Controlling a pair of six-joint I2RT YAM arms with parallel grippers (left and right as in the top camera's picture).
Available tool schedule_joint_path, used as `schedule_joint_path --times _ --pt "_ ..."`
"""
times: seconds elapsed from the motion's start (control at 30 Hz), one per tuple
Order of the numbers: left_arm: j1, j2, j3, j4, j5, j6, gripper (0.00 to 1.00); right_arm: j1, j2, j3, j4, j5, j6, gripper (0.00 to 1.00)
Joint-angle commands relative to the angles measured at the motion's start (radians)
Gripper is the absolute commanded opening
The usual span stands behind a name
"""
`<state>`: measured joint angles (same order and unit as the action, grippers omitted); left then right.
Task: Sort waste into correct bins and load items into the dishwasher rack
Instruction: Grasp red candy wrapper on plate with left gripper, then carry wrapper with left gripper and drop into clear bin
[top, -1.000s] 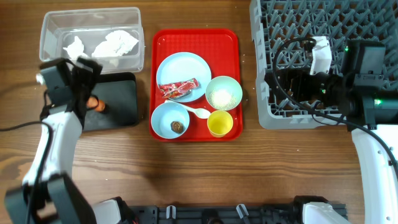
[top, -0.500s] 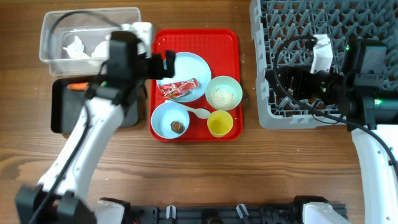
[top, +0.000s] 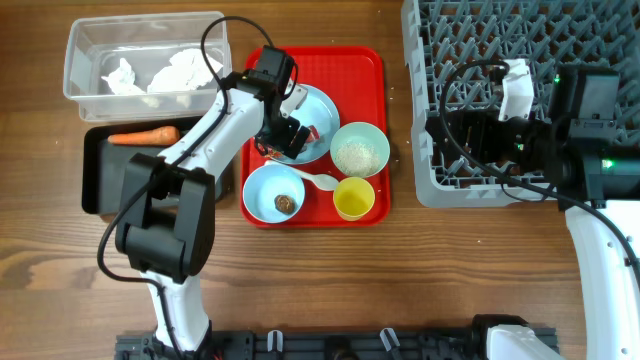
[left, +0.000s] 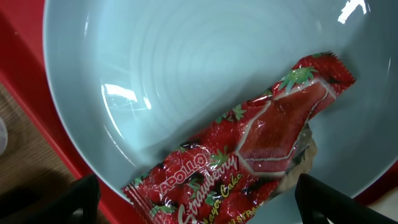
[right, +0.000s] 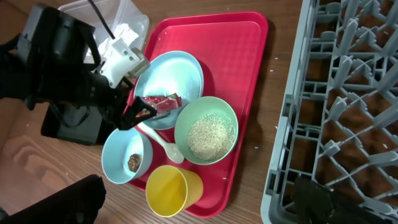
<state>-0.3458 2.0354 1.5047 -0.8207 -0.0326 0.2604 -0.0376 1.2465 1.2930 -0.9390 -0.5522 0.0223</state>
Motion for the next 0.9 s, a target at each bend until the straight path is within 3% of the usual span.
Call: schedule_joint_path --times 0.0,0.27,0.37,0.4,0.47,0.5,0.63,0.87 --pt "-0.002 0.026 0.016 0.031 0.024 0.054 1.00 0.002 0.009 0.021 -0.001 0.005 0.007 0.99" --pt "-0.002 0.098 0.016 0.092 0.043 0.055 0.97 0.002 0.009 0.021 -0.011 0.005 0.007 1.00" --pt "-0.003 0.099 0.016 0.108 0.043 0.054 0.75 0.002 0.009 0.021 -0.017 0.005 0.007 1.00" --pt "-0.003 0.099 0.016 0.112 0.043 0.054 0.61 0.002 0.009 0.021 -0.019 0.005 0.007 0.99" --pt "-0.003 0.099 0.016 0.113 0.043 0.054 0.10 0.002 0.009 0.021 -0.019 0.006 0.006 1.00" --pt "-0.003 0.099 0.016 0.114 0.043 0.054 0.04 0.002 0.009 0.021 -0.019 0.006 0.006 1.00" --pt "-0.006 0.084 0.017 0.118 0.043 0.033 0.04 0.002 0.009 0.021 -0.019 0.006 0.006 0.99" --pt "0.042 -0.104 0.101 0.115 0.034 -0.190 0.04 0.002 0.009 0.021 -0.019 0.006 0.006 1.00"
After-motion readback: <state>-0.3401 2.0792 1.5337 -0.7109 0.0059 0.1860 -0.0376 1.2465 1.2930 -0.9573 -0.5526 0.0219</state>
